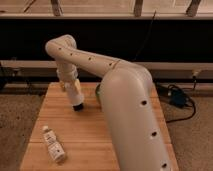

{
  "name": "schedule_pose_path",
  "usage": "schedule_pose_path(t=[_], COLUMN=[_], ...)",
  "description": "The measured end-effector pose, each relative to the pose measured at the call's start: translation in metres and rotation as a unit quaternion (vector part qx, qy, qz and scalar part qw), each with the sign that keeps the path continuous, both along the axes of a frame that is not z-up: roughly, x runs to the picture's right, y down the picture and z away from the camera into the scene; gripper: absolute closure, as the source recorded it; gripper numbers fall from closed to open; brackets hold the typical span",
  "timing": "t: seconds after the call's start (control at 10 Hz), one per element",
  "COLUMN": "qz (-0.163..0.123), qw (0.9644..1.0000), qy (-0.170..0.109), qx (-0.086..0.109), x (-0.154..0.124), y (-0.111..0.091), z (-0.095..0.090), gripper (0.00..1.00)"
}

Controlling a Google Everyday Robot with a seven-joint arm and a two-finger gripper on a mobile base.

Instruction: Place the ceramic cup over the eraser

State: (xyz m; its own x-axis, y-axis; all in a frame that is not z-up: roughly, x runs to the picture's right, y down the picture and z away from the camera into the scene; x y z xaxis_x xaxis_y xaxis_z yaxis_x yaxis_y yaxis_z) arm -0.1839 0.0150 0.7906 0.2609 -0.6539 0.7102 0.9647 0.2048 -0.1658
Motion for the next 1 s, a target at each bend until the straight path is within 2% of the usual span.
schedule_pose_path(t=[0.4, 1.0], qz=[-0.014, -0.035], qw=[0.9998, 0.9991], qy=[-0.010, -0.021], qx=[-0.003, 0.009], x=[-0.003, -0.003], y=[0.015, 0.026], z=[0.013, 0.027], gripper=[1.00, 1.00])
